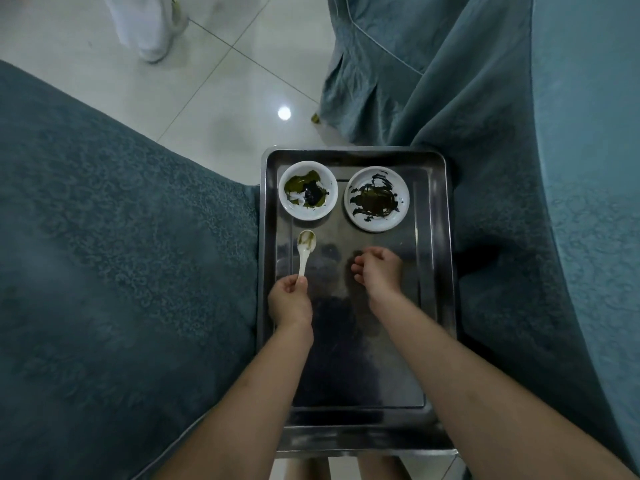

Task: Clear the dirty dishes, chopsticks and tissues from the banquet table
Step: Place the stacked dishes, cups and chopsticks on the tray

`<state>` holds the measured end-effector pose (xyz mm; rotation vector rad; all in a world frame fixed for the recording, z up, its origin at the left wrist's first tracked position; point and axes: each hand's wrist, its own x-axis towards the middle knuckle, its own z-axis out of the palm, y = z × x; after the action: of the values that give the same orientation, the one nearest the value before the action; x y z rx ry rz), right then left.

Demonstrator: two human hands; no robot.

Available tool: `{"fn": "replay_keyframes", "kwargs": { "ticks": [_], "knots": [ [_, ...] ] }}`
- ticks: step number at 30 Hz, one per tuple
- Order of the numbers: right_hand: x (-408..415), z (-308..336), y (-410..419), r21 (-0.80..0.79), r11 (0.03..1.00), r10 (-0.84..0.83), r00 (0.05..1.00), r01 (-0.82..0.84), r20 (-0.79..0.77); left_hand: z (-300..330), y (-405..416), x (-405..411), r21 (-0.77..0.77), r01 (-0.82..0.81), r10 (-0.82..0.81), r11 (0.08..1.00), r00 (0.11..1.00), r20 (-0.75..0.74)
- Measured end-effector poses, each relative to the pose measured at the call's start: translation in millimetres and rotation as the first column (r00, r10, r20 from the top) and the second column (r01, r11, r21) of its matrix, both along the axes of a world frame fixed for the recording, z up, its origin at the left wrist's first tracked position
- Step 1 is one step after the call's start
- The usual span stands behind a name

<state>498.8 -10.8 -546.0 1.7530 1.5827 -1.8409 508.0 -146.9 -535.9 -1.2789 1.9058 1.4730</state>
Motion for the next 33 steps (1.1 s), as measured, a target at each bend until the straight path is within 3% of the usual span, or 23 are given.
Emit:
{"fn": "replay_keyframes", "kwargs": {
  "ticks": [5,11,18,25,33],
  "knots": [
    [6,-7,-12,-0.010,1.000,0.023,0.999,-0.023,0.023,-25,-7,-9,-0.003,-0.092,0.092,0.996,0.994,0.059],
    [13,-14,-13,0.007,1.000,0.030,0.999,-0.030,0.028,-36,-3,-25,0.129,-0.144,0.126,0.981,0.982,0.140],
    [19,-21,-20,-0.008,0.999,0.031,0.999,-0.031,0.018,-47,14,-38,0.025,-0.214,0.209,0.977,0.971,0.119],
    [20,-20,-18,-0.020,0.999,0.026,1.000,-0.025,0.009,-48,14,-43,0.021,-0.267,0.264,0.963,0.960,0.090],
    [20,-17,-14,-0.016,1.000,0.027,1.000,-0.026,0.016,-60,4,-35,0.089,-0.177,0.163,0.980,0.976,0.145]
  ]
}}
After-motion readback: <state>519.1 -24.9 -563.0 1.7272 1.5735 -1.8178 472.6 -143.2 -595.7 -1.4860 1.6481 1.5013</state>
